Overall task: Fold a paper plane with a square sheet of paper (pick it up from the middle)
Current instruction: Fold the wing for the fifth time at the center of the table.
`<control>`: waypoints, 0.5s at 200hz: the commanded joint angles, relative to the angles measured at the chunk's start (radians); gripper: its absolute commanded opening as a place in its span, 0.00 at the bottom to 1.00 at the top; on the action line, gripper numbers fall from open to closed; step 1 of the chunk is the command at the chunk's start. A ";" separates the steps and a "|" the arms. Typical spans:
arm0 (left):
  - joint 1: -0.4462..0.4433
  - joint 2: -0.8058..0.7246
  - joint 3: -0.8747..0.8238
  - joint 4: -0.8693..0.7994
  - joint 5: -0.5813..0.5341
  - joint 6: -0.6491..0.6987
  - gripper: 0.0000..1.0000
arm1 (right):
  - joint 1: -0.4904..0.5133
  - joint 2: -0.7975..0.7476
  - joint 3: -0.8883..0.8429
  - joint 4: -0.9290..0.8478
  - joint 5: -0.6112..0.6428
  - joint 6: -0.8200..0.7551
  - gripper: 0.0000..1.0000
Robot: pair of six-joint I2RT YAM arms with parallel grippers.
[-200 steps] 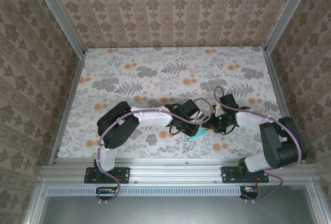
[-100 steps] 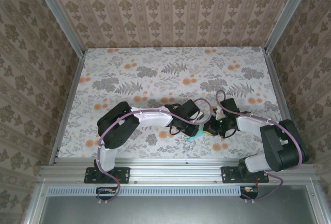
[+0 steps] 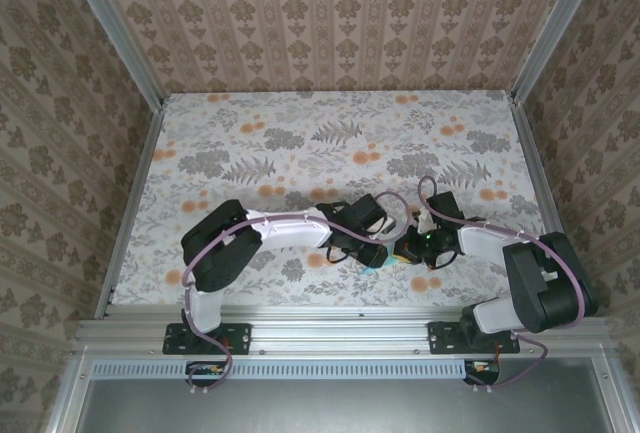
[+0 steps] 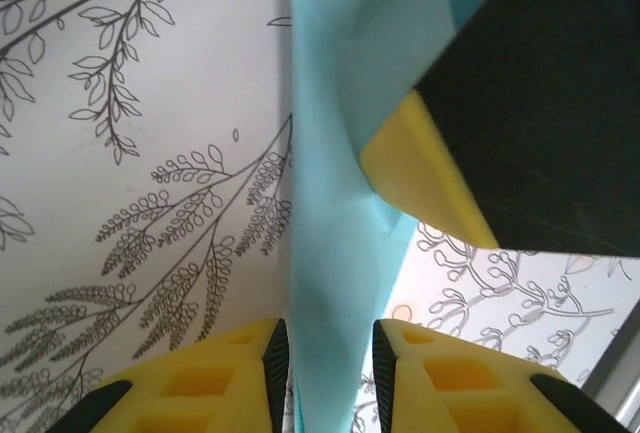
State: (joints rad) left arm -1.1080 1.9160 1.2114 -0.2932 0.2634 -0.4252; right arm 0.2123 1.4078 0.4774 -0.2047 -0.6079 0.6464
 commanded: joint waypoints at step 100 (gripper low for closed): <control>-0.079 0.010 -0.012 -0.081 -0.113 0.067 0.39 | -0.003 0.028 -0.015 0.020 -0.049 -0.005 0.00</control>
State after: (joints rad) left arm -1.1778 1.9129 1.2114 -0.3714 0.1619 -0.3843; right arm 0.2123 1.4193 0.4755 -0.1848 -0.6338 0.6472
